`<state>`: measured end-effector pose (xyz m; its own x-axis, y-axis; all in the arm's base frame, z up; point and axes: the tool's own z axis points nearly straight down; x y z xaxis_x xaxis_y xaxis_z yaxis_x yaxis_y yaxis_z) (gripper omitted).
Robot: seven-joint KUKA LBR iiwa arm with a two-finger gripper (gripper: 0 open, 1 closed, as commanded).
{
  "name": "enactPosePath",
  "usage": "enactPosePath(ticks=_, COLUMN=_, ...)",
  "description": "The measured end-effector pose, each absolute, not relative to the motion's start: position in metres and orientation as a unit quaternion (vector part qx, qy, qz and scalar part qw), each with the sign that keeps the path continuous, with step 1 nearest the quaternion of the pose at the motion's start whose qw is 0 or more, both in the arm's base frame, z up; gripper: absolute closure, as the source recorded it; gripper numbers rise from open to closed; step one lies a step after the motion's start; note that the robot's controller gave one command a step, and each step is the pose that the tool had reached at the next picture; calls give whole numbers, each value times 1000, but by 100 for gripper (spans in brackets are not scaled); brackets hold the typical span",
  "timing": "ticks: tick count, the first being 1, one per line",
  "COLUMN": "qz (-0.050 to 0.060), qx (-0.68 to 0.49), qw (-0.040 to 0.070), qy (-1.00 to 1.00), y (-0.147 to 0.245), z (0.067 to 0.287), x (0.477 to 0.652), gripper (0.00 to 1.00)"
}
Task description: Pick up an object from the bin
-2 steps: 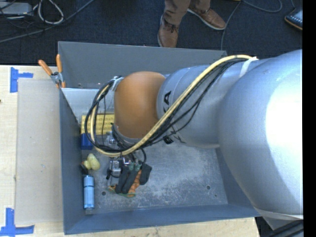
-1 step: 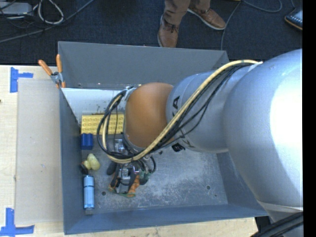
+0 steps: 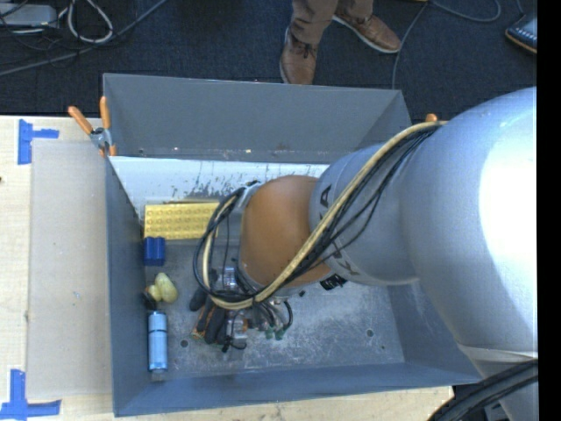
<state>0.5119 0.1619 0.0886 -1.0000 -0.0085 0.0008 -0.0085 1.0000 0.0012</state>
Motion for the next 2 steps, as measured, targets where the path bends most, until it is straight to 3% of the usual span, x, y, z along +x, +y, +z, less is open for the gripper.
enactPosePath(ticks=1, qz=0, qx=-1, qw=4, qy=-1000, y=158, z=82, x=513, gripper=0)
enactPosePath(ticks=2, qz=0, qx=81, qw=4, qy=-997, y=145, z=124, x=516, gripper=0)
